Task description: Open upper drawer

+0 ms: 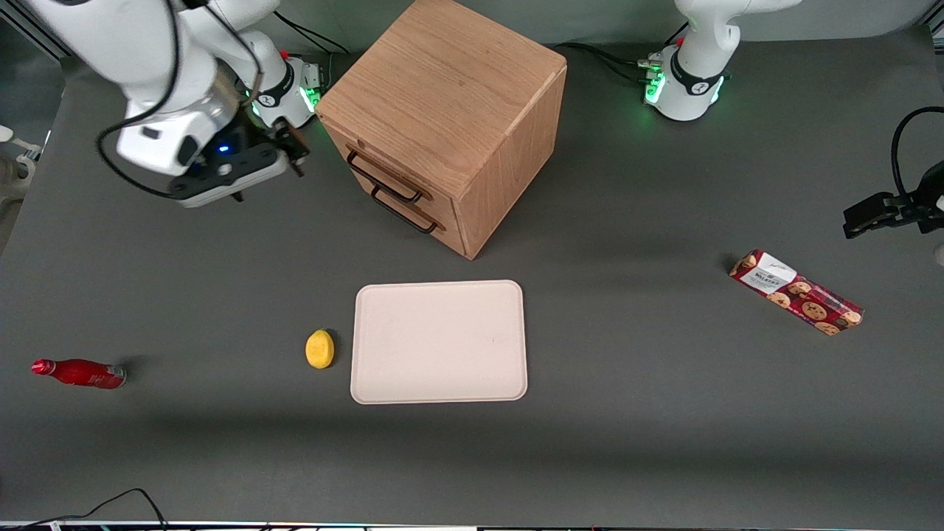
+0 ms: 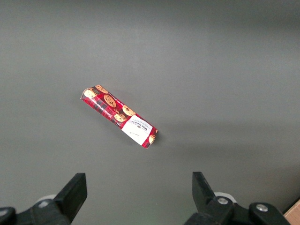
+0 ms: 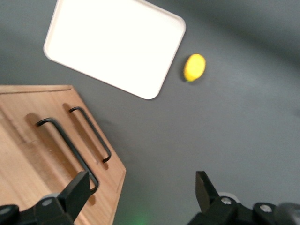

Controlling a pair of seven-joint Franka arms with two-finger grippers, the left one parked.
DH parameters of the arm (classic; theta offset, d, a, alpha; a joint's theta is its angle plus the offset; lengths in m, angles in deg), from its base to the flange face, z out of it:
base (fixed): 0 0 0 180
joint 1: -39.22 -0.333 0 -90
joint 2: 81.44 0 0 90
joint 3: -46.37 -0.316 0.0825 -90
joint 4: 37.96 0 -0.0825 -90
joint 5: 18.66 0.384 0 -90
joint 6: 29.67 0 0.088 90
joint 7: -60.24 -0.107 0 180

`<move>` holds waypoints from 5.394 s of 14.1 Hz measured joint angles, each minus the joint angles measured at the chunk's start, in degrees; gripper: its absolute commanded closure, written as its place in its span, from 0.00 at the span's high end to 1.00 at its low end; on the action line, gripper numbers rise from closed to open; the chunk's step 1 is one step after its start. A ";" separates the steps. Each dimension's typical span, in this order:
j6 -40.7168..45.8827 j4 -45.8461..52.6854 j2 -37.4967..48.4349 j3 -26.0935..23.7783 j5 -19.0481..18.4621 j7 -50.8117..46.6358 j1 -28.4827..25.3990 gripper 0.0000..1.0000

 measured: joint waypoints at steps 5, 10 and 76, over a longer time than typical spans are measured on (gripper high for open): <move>0.01 -0.04 -1.71 3.46 3.02 0.04 -7.60 1.00; 0.29 -2.23 -3.59 7.16 11.17 7.18 -7.61 1.00; -13.53 -7.41 -18.85 7.43 17.32 43.90 0.49 1.00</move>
